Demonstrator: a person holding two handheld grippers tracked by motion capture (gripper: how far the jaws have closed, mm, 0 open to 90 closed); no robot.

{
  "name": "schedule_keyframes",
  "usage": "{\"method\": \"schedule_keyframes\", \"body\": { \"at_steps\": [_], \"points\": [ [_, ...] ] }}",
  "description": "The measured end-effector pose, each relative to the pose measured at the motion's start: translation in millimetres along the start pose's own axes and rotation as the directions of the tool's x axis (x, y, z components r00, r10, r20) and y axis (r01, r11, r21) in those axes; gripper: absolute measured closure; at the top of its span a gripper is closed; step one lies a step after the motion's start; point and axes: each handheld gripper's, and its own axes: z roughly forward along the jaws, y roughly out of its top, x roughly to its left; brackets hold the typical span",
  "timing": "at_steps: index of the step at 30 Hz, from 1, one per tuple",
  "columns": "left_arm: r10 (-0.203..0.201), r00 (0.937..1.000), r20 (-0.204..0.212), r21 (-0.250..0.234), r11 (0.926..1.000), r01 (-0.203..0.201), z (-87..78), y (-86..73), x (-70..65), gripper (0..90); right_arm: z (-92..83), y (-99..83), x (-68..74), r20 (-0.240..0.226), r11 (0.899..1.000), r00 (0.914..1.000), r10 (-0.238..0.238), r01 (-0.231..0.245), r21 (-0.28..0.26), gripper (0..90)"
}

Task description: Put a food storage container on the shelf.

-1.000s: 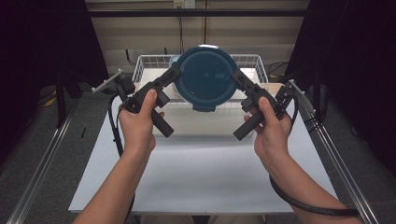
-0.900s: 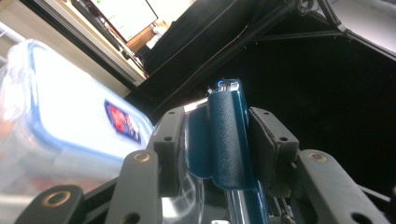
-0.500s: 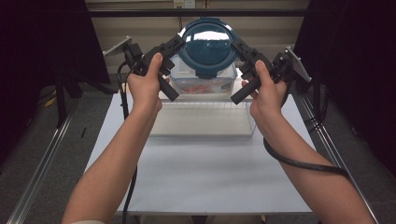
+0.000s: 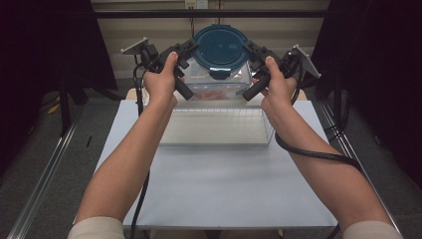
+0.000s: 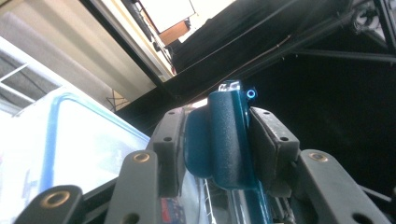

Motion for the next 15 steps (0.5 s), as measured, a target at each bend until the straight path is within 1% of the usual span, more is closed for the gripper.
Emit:
{"method": "schedule_keyframes", "body": {
  "at_steps": [1, 3, 4, 5, 6, 7, 8, 9, 10, 11, 12, 14, 15],
  "points": [
    [0.001, 1.0000, -0.002, -0.010, 0.9999, -0.001, 0.9, 0.1, 0.1, 57.7, 1.2, -0.4, -0.8, -0.001, 1.000, 1.0000, 0.003, -0.003, 0.002, 58.2],
    [0.008, 0.9998, -0.017, -0.007, 0.9999, -0.008, 1.9, 0.8, 1.8, 56.8, 4.8, 1.2, -0.3, 0.009, 1.000, 1.0000, 0.000, -0.001, 0.010, 57.9],
    [-0.004, 0.9997, -0.024, -0.011, 0.9999, 0.004, 2.9, 1.2, 3.1, 56.4, 7.2, 2.1, -0.4, 0.014, 1.000, 0.9999, 0.004, -0.004, 0.016, 57.5],
    [-0.008, 0.9996, -0.027, -0.008, 0.9999, 0.008, 3.8, 1.4, 5.7, 55.8, 9.2, 2.6, -0.8, 0.021, 1.000, 0.9997, 0.011, -0.011, 0.017, 57.0],
    [-0.008, 0.9993, -0.037, 0.000, 1.0000, 0.008, 3.8, 1.2, 7.1, 54.8, 11.0, 2.9, -1.5, 0.028, 1.000, 0.9996, 0.007, -0.007, 0.020, 55.9],
    [0.000, 0.9993, -0.038, -0.017, 0.9999, -0.001, 5.5, 0.2, 7.8, 53.2, 12.8, 3.2, -2.0, 0.037, 1.000, 0.9993, 0.002, -0.003, 0.025, 53.9],
    [0.012, 0.9994, -0.032, -0.015, 0.9998, -0.013, 5.5, -0.1, 8.3, 50.8, 14.4, 3.4, -3.3, 0.045, 0.999, 0.9988, -0.021, 0.020, 0.034, 51.9],
    [0.021, 0.9995, -0.026, -0.009, 0.9997, -0.021, 4.0, -0.7, 7.7, 49.5, 15.0, 3.8, -3.7, 0.035, 0.999, 0.9990, -0.026, 0.024, 0.035, 51.8],
    [0.050, 0.9984, -0.024, -0.005, 0.9987, -0.050, 1.1, -1.5, 6.1, 47.4, 14.0, 4.7, -3.3, 0.038, 0.998, 0.9985, -0.040, 0.038, 0.042, 50.6],
    [0.073, 0.9970, -0.026, -0.013, 0.9972, -0.073, -1.2, -2.9, 4.2, 44.5, 12.5, 4.5, -2.3, 0.032, 0.998, 0.9981, -0.053, 0.051, 0.041, 46.9],
    [0.090, 0.9956, -0.028, -0.002, 0.9960, -0.090, -5.0, -4.5, 3.7, 42.0, 10.9, 3.1, -1.8, 0.020, 0.996, 0.9965, -0.082, 0.081, 0.028, 43.3],
    [0.131, 0.9908, -0.032, -0.005, 0.9913, -0.132, -13.6, -9.1, 2.9, 35.2, 3.5, 0.1, -0.9, -0.004, 0.995, 0.9953, -0.096, 0.096, 0.007, 38.3],
    [0.141, 0.9895, -0.029, -0.011, 0.9898, -0.142, -18.4, -12.0, 3.0, 33.0, -1.3, -1.5, -0.8, -0.012, 0.995, 0.9948, -0.101, 0.101, -0.001, 36.9]
  ]
}}
